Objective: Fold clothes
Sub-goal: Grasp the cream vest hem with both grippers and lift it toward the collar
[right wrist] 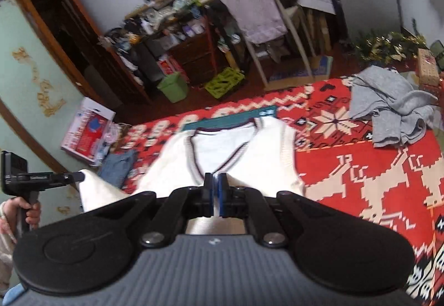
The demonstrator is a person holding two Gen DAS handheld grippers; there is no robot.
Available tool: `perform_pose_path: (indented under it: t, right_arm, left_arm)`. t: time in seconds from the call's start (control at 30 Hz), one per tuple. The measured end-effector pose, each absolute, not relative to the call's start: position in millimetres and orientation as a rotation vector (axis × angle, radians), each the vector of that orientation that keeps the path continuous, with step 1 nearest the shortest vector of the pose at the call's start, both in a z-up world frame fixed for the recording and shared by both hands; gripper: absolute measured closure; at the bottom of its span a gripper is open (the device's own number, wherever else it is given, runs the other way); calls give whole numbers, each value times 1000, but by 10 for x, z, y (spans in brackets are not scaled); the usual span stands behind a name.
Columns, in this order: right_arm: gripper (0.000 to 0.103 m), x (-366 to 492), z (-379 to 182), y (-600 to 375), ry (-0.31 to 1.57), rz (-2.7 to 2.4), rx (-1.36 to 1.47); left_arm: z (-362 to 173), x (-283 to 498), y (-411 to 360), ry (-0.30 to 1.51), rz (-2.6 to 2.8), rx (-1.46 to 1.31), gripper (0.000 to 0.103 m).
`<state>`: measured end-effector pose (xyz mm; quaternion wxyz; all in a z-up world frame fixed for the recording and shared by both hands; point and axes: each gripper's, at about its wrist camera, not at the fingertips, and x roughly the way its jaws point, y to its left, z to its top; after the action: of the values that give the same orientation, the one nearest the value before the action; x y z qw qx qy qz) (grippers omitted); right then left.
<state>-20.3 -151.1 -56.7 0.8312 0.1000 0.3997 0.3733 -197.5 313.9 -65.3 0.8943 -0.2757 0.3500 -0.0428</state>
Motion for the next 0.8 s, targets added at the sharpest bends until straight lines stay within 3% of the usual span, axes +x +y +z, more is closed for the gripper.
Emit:
perform_pose_path:
  t: [0.27,0.4,0.53,0.7,0.8]
  right_arm:
    - [98,273,-1284,-1413,899,630,225]
    - [82,372,-1507,-1456,909,578,234]
    - [80,223,-1441,-1554,876,599,241]
    - [72,-196,-1418,-1579,899,655,248]
    - [71,-412,-1570,-1545,951,675,286]
  left_arm:
    - [-1297,-1669,3437,764,56,-644,96]
    - [-1417,-1683,3473,760,101,-621,91]
    - [-1331,-1850,3424,738,56,-600,73]
    - [-1310,-2076,3217,757,-12,-622,71]
    - [-1440,-2166,3064,787,-37,-663,70]
